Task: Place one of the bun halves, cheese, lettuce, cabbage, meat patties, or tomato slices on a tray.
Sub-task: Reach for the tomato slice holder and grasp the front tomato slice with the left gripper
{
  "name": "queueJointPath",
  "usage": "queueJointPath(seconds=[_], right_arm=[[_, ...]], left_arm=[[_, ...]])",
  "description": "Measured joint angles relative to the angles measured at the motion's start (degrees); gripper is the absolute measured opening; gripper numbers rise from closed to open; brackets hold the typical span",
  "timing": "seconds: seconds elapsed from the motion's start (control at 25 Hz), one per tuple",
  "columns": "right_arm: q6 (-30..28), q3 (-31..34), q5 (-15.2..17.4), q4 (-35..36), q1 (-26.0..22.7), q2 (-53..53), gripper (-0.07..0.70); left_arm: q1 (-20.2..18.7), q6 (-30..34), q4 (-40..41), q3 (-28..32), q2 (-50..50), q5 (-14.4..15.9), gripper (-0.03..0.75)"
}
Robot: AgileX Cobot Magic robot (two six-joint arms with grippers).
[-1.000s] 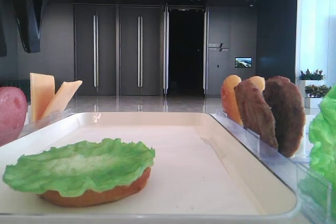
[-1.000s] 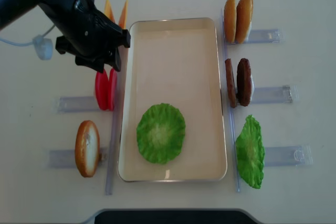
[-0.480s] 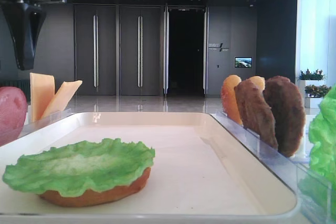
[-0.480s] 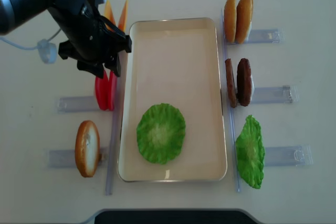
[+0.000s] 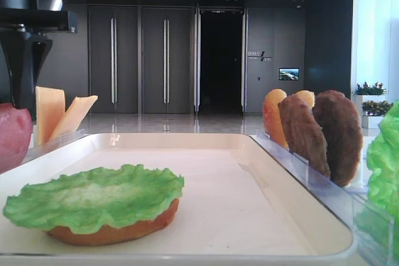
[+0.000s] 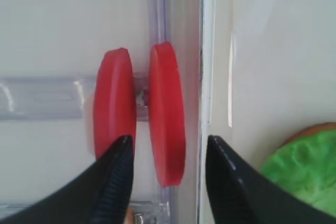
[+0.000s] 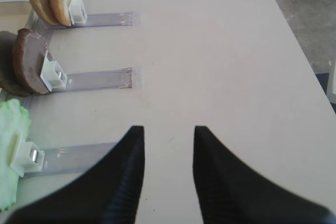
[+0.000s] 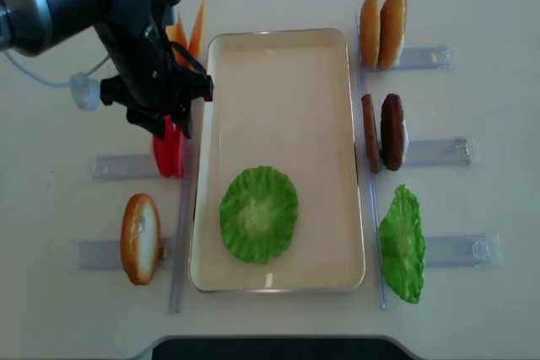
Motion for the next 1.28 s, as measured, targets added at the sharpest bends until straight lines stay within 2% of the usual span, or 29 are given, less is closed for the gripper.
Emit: queueJointPath(seconds=[0.96,1.08,1.28], right_arm=[[0.0,0.0,0.0,0.0,0.0,0.0,0.253],[0.0,0.0,0.0,0.0,0.0,0.0,0.253],[0.0,0.0,0.0,0.0,0.0,0.0,0.253]], left_arm=[[0.0,-0.3,1.0,0.0,3.0,-1.1,0.342],[0.0,-0.3,1.2,0.0,3.0,-1.1,0.291],[0.0,-0.3,1.7,0.0,3.0,-1.1,0.115]])
